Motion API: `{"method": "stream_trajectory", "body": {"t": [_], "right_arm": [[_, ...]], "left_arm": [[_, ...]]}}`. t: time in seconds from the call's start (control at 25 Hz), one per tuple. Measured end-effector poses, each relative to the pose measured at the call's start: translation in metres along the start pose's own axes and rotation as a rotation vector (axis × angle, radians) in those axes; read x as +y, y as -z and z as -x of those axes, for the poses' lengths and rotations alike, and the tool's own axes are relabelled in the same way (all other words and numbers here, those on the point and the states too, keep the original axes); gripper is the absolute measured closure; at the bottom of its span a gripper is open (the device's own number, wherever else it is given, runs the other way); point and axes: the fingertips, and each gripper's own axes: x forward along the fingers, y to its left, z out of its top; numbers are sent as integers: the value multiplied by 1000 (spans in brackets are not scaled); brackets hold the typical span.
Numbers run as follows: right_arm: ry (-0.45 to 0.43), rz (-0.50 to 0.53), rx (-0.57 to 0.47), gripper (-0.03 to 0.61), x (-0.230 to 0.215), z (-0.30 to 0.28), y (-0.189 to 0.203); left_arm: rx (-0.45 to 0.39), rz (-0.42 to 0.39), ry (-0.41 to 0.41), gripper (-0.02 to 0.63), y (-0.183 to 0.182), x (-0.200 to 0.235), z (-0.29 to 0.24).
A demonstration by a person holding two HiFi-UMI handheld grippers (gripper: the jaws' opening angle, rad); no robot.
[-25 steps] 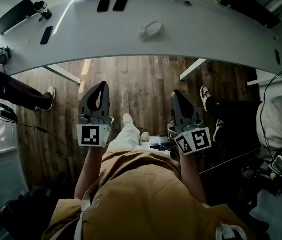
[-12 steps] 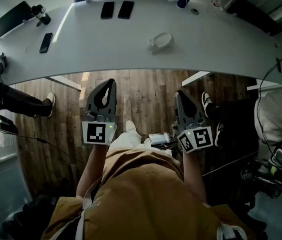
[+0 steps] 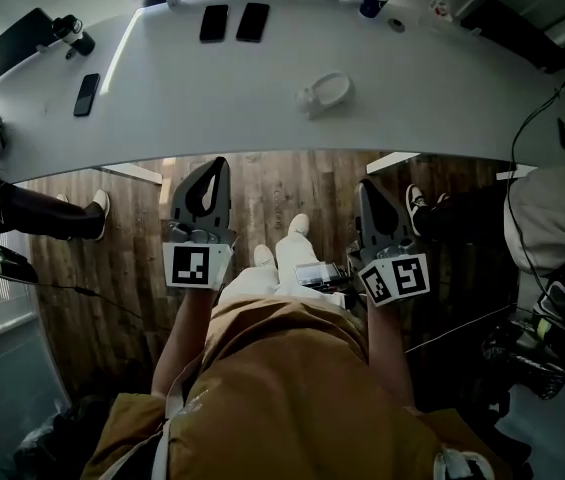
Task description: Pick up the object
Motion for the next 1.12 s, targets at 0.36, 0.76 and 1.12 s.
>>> {"method": "stream_trajectory", "body": {"t": [0.36,0.76,1.12], "right_arm": [[-58,-28,3,568,-37,-62,1],[-107,-62,60,568,-88,-126,5],[-145,-164,98,568,-99,-156,6]], "left_arm": [[-4,-35,-56,606,1,23,-67],[9,-55,-100,607,0,32,-136],[10,-47,-103,606,-3,40,-169]]}}
